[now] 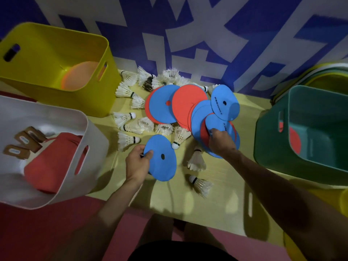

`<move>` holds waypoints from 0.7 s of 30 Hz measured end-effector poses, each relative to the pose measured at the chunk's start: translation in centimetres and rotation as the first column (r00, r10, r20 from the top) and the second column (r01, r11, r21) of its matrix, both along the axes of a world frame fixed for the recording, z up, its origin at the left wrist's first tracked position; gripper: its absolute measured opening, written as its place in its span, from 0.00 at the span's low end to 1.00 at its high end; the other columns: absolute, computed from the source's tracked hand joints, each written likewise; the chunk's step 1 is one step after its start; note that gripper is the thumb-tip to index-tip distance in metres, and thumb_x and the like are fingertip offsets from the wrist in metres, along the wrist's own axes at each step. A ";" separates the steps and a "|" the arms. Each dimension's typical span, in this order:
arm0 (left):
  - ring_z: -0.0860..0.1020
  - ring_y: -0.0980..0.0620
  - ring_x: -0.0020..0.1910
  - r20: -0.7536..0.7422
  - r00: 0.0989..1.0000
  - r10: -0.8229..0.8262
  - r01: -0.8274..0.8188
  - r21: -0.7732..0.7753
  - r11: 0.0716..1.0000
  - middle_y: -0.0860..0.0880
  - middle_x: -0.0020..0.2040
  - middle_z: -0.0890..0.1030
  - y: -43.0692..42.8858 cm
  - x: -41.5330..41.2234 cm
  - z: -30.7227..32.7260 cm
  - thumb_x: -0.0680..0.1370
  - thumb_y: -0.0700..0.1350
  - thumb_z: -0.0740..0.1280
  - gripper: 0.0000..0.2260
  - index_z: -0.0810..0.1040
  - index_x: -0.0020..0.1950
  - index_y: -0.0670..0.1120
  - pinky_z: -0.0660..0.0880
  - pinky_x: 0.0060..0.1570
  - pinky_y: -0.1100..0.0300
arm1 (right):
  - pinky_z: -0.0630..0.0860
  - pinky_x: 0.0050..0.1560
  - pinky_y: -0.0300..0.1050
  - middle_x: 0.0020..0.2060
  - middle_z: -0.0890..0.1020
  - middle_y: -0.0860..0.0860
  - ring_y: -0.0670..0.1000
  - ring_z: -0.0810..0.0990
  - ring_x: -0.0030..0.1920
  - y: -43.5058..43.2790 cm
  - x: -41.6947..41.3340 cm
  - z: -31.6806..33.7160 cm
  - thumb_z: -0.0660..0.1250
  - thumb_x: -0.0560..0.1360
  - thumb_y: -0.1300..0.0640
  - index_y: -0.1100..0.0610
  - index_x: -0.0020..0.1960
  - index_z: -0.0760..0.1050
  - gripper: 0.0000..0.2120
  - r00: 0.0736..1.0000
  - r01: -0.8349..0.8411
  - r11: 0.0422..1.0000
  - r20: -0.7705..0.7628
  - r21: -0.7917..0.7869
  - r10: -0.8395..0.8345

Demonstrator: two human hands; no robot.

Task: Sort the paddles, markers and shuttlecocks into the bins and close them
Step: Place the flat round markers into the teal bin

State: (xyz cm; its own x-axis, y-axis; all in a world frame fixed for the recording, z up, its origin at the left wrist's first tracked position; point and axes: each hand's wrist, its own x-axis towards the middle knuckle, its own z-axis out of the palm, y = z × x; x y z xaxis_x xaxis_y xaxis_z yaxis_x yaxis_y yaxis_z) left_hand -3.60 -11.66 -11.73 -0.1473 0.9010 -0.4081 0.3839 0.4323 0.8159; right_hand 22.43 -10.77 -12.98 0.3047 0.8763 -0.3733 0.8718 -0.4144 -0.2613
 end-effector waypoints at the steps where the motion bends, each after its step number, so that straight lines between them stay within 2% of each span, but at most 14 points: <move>1: 0.77 0.49 0.45 -0.005 1.000 0.015 -0.015 0.020 1.000 0.49 0.44 0.79 -0.2 0.3 0.5 0.77 0.41 0.68 0.02 0.76 0.47 0.45 0.73 0.43 0.56 | 0.74 0.50 0.55 0.54 0.78 0.65 0.65 0.78 0.53 -0.1 0.3 0.5 0.56 0.78 0.63 0.64 0.60 0.71 0.13 0.999 -0.003 1.000 0.036 0.020 0.002; 7: 0.75 0.49 0.43 -0.025 0.990 0.141 -0.136 0.154 0.979 0.47 0.44 0.78 -0.9 3.3 3.7 0.77 0.41 0.67 0.04 0.76 0.47 0.41 0.69 0.37 0.59 | 0.74 0.50 0.52 0.52 0.80 0.62 0.62 0.79 0.52 -0.3 2.2 4.4 0.59 0.76 0.59 0.62 0.55 0.74 0.11 0.986 -0.107 0.993 0.133 0.040 0.101; 11: 0.78 0.47 0.47 0.071 0.988 0.141 -0.153 0.231 0.961 0.46 0.48 0.80 -1.0 6.2 6.0 0.77 0.41 0.67 0.04 0.76 0.50 0.42 0.74 0.43 0.53 | 0.74 0.51 0.52 0.53 0.78 0.62 0.64 0.78 0.53 -0.9 4.0 8.2 0.59 0.77 0.55 0.59 0.58 0.74 0.14 0.988 -0.133 0.985 0.096 0.112 0.123; 13: 0.79 0.45 0.50 0.105 0.986 0.130 -0.153 0.255 0.955 0.45 0.50 0.80 -1.0 7.9 7.2 0.78 0.41 0.66 0.05 0.75 0.53 0.43 0.76 0.47 0.48 | 0.74 0.49 0.52 0.53 0.80 0.61 0.64 0.78 0.52 -1.5 5.2 10.3 0.60 0.76 0.54 0.55 0.62 0.74 0.16 0.977 -0.207 0.961 0.092 0.184 0.192; 15: 0.78 0.44 0.52 0.119 0.984 0.129 -0.157 0.274 0.949 0.46 0.51 0.78 -0.9 9.6 8.3 0.79 0.40 0.64 0.05 0.73 0.54 0.43 0.76 0.49 0.48 | 0.73 0.46 0.52 0.52 0.80 0.60 0.63 0.78 0.51 -2.2 6.8 12.3 0.60 0.75 0.56 0.53 0.63 0.73 0.17 0.949 -0.307 0.912 0.154 0.271 0.274; 17: 0.77 0.45 0.54 0.139 0.982 0.128 -0.163 0.287 0.944 0.48 0.53 0.77 -0.9 11.4 9.5 0.80 0.40 0.63 0.04 0.70 0.54 0.45 0.76 0.51 0.48 | 0.74 0.46 0.52 0.53 0.81 0.57 0.63 0.79 0.51 -3.0 9.1 13.8 0.60 0.74 0.57 0.50 0.64 0.72 0.18 0.934 -0.347 0.856 0.220 0.382 0.281; 19: 0.77 0.46 0.54 0.168 0.979 0.115 -0.163 0.307 0.938 0.49 0.54 0.77 -1.1 13.3 10.5 0.79 0.40 0.64 0.05 0.70 0.53 0.48 0.77 0.54 0.46 | 0.74 0.46 0.53 0.54 0.80 0.56 0.62 0.79 0.52 -4.0 11.7 15.0 0.59 0.74 0.58 0.50 0.65 0.72 0.20 0.942 -0.330 0.812 0.225 0.482 0.249; 21: 0.78 0.47 0.53 0.213 0.973 0.091 -0.157 0.322 0.933 0.50 0.53 0.78 -1.1 15.2 11.3 0.79 0.40 0.64 0.05 0.71 0.50 0.49 0.77 0.54 0.44 | 0.75 0.46 0.53 0.52 0.82 0.57 0.63 0.80 0.49 -5.2 14.3 16.0 0.58 0.71 0.59 0.52 0.64 0.74 0.22 0.970 -0.241 0.755 0.136 0.610 0.200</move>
State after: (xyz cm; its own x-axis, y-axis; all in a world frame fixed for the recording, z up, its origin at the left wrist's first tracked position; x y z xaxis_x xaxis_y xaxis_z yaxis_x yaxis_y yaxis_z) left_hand 11.59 -12.81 -0.40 -0.2159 0.9693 -0.1174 0.1671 0.1552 0.9737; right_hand 36.77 -16.01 2.98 0.0776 0.9556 0.2841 0.9407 0.0242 -0.3383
